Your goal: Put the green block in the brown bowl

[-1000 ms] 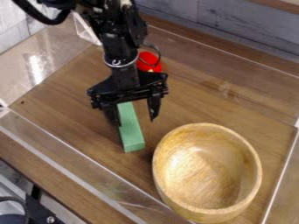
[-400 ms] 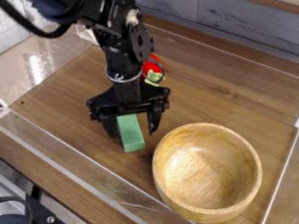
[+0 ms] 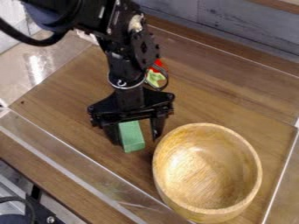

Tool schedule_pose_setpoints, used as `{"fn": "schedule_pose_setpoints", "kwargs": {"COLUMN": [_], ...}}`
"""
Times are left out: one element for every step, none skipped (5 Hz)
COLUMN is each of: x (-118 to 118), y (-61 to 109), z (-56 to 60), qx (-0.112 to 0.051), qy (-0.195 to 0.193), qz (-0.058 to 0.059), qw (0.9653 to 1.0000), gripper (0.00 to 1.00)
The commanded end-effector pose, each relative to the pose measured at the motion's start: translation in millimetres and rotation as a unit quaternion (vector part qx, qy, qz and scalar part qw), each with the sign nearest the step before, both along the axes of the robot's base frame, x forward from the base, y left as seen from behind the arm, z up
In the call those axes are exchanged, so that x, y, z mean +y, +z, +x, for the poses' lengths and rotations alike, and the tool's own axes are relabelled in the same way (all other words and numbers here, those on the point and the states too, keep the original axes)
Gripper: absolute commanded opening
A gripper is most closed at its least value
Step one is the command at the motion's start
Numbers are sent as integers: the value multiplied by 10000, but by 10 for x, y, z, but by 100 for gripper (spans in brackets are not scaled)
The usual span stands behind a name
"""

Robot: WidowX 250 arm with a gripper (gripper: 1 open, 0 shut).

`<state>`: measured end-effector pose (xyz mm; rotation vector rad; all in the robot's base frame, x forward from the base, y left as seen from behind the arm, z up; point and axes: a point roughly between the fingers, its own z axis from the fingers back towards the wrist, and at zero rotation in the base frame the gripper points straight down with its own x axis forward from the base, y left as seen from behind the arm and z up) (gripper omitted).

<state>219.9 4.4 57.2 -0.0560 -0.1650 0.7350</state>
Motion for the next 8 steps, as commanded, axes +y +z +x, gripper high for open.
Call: {"fn": "schedule_pose_setpoints", "kwargs": {"x": [47, 71, 124, 184, 182, 224, 285, 372], "y": [77, 141, 100, 177, 414, 682, 875, 973], "z": [28, 107, 118, 134, 98, 111, 109, 60], "qx": [-164, -132, -91, -118, -299, -501, -673, -801], "qy": [126, 88, 9, -146, -325, -568, -958, -1221], "qz": [49, 67, 37, 101, 264, 351, 406, 505], "qw": [9998, 9999, 10000, 9998, 9987, 9965, 9923, 9880], "gripper": [100, 100, 0, 0, 0, 0, 0, 0]}}
